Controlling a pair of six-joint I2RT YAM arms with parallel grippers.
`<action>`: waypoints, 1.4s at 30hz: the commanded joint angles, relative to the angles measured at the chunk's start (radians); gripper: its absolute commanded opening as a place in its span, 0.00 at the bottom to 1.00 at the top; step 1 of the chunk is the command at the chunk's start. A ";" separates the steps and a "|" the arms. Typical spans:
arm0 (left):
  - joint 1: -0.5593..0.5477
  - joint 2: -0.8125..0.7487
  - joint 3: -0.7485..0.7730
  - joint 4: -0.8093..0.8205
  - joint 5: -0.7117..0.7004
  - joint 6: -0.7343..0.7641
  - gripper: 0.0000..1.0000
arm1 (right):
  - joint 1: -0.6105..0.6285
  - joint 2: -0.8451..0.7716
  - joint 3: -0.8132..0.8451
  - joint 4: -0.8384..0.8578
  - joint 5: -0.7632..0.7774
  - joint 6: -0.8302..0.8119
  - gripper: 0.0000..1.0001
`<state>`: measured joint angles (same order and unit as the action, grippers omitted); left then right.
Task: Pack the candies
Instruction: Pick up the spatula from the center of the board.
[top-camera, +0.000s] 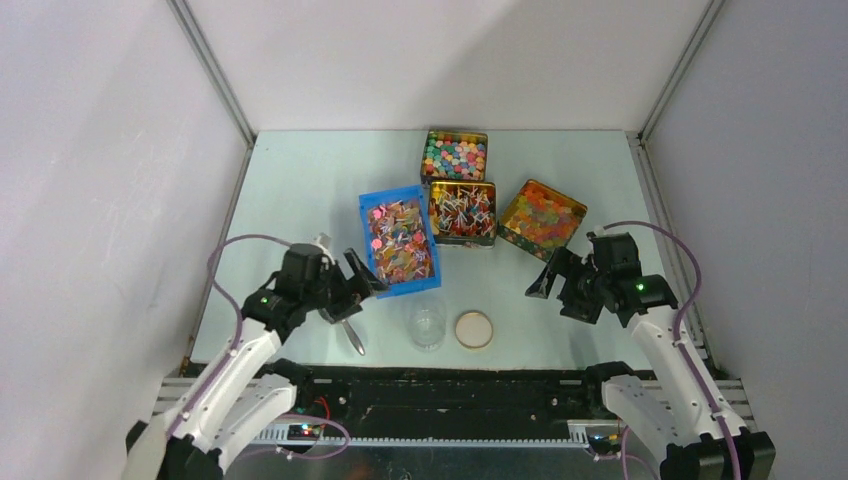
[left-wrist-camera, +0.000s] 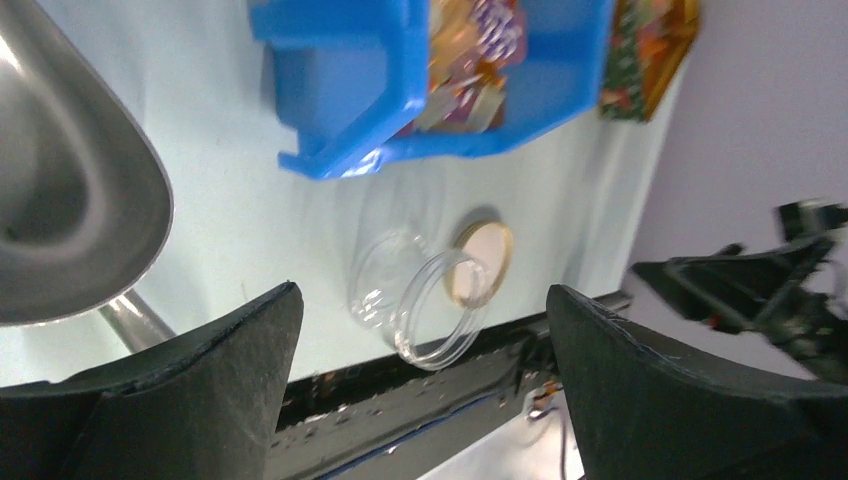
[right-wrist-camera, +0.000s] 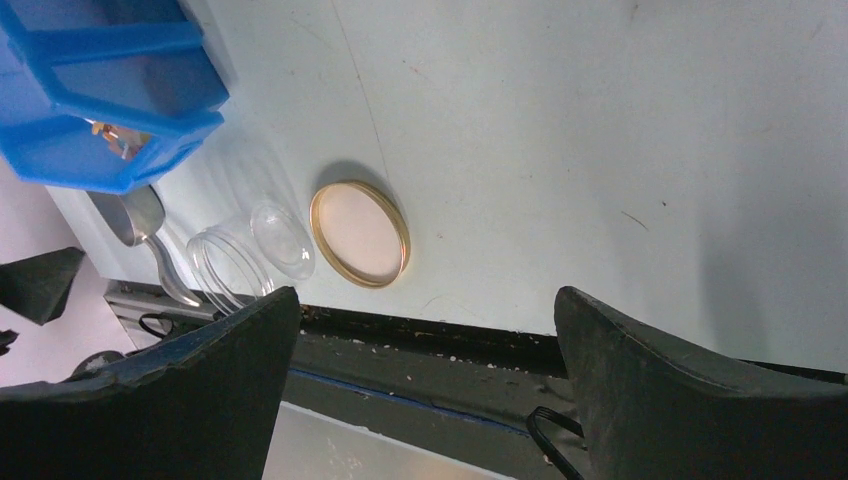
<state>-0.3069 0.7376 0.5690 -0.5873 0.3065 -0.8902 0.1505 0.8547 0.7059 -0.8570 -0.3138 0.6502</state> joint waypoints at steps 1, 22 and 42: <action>-0.116 0.073 0.071 -0.026 -0.114 -0.004 0.98 | 0.025 -0.032 0.018 -0.022 0.023 -0.025 1.00; -0.099 0.198 0.179 -0.429 -0.570 -0.048 0.89 | 0.177 0.071 0.014 0.048 -0.011 0.009 0.94; 0.246 0.254 -0.092 -0.053 -0.238 -0.003 0.63 | 0.263 0.120 0.015 0.110 -0.096 0.029 0.85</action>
<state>-0.0841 0.9539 0.4881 -0.7532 -0.0006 -0.9070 0.3962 0.9684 0.7059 -0.7864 -0.3740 0.6674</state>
